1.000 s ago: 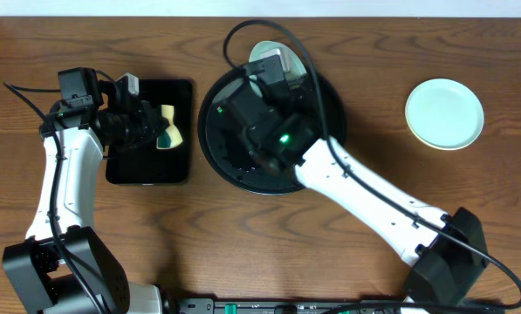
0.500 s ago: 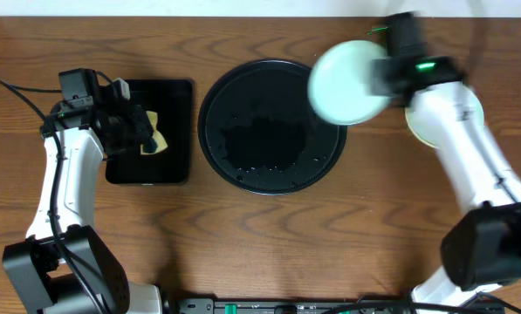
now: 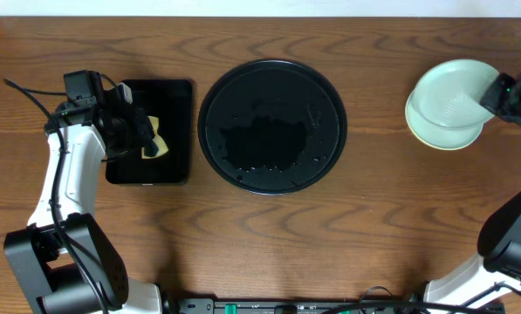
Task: Clean dirty plates on tray and stack at the side
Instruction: 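Carry the plate right with the right gripper and set it on the stack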
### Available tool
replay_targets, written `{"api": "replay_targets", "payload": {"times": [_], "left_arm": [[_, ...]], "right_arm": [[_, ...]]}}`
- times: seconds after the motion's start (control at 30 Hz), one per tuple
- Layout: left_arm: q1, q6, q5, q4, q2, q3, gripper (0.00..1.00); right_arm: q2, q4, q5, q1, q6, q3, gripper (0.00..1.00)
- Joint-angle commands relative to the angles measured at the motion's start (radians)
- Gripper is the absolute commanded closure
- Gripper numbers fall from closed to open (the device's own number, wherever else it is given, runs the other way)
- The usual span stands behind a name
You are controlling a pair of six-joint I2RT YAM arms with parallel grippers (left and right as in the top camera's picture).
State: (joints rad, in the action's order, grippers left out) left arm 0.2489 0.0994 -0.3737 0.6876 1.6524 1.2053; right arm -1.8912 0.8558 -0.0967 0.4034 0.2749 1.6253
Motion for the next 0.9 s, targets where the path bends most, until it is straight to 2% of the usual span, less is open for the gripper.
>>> {"api": "replay_targets", "payload": {"times": [0.0, 0.2, 0.3, 0.33, 0.37, 0.43, 0.5, 0.63, 0.7, 0.73, 0.87], "left_arm": [[0.005, -0.017, 0.010, 0.000, 0.009, -0.011, 0.92], [0.005, -0.017, 0.084, -0.005, 0.009, -0.011, 0.92], [0.003, -0.017, 0.084, -0.012, 0.009, -0.011, 0.92], [0.002, -0.017, 0.084, -0.014, 0.009, -0.011, 0.92], [0.002, -0.017, 0.084, -0.015, 0.009, -0.011, 0.88], [0.002, -0.017, 0.088, -0.017, 0.009, -0.011, 0.83], [0.002, -0.018, 0.104, -0.023, 0.010, -0.011, 0.73], [0.002, -0.018, 0.106, -0.026, 0.014, -0.011, 0.65], [0.002, -0.017, 0.105, -0.026, 0.021, -0.011, 0.54], [0.002, -0.017, 0.106, -0.026, 0.027, -0.011, 0.45], [0.002, -0.017, 0.104, -0.026, 0.061, -0.011, 0.37]], "right_arm": [[-0.033, -0.006, 0.024, 0.028, 0.005, -0.003, 0.99], [-0.049, -0.011, 0.026, 0.037, 0.005, -0.003, 0.94], [-0.049, -0.010, 0.027, 0.037, 0.005, -0.003, 0.79], [-0.049, -0.007, 0.027, 0.036, 0.005, -0.003, 0.69], [-0.049, -0.001, 0.034, 0.036, 0.005, -0.003, 0.59], [-0.049, 0.009, 0.089, 0.035, -0.015, -0.003, 0.50], [-0.049, 0.016, 0.163, 0.034, -0.028, -0.003, 0.48], [-0.049, 0.030, 0.292, 0.016, -0.062, -0.003, 0.47], [-0.049, 0.037, 0.333, 0.000, -0.083, -0.003, 0.46], [-0.049, 0.040, 0.347, -0.010, -0.090, -0.003, 0.46], [-0.049, 0.054, 0.359, -0.069, -0.090, -0.003, 0.46]]}}
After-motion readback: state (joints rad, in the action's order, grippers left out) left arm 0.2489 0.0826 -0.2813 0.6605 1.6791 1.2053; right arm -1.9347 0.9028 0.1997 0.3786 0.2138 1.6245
